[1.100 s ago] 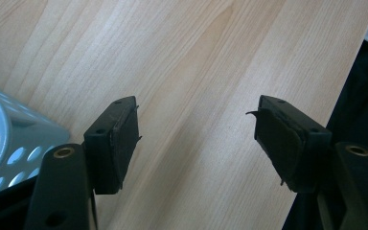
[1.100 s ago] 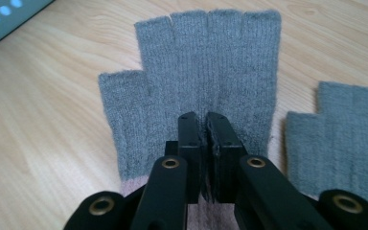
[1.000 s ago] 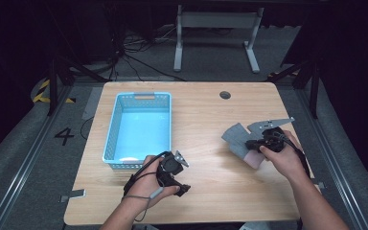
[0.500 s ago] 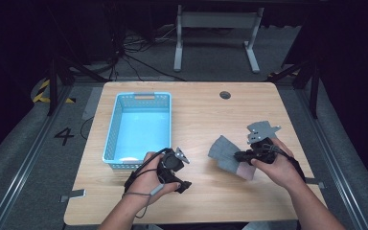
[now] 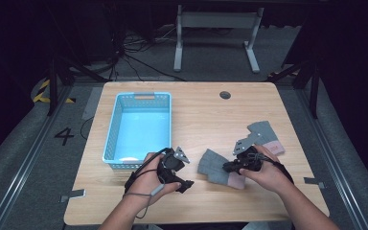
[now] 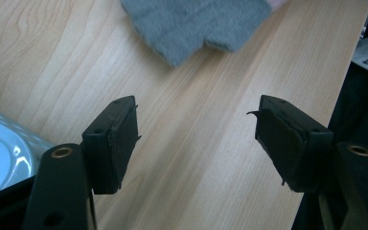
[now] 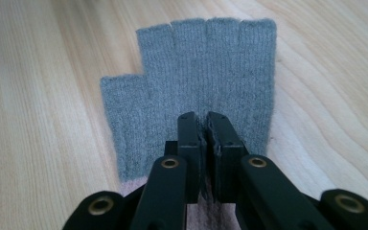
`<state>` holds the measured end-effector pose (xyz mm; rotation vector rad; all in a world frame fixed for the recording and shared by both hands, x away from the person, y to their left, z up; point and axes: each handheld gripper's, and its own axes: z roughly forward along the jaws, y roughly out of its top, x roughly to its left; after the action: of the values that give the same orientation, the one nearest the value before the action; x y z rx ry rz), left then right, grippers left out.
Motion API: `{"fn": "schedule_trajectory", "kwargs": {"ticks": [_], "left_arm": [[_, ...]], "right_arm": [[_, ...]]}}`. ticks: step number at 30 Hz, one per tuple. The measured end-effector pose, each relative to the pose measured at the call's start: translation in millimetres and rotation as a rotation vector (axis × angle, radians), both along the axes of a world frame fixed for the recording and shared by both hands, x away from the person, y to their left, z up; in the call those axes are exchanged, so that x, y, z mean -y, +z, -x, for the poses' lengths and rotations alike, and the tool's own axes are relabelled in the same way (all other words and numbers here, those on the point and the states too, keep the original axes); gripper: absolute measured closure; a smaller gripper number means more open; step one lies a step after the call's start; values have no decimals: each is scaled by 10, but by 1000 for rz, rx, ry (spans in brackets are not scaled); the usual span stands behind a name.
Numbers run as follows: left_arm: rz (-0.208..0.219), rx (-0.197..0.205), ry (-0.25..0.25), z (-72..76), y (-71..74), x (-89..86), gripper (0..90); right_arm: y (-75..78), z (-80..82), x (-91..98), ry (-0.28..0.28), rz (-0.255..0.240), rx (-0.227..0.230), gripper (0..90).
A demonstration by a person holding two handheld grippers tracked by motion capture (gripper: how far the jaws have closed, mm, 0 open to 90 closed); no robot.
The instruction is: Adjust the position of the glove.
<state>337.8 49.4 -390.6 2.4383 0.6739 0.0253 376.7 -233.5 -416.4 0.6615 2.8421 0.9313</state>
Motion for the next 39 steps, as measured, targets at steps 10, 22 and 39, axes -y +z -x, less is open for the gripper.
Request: {"fn": "schedule_trajectory", "kwargs": {"ticks": [10, 22, 39], "left_arm": [[-10, -5, -25, -8, 1, 14, 500], [38, -10, -43, -13, 40, 47, 823], [24, 8, -69, -88, 45, 169, 853]], "right_arm": [[-123, -9, -61, 25, 14, -12, 826], [89, 55, 191, -54, -37, 6, 797], [64, 178, 349, -35, 26, -105, 898]]}}
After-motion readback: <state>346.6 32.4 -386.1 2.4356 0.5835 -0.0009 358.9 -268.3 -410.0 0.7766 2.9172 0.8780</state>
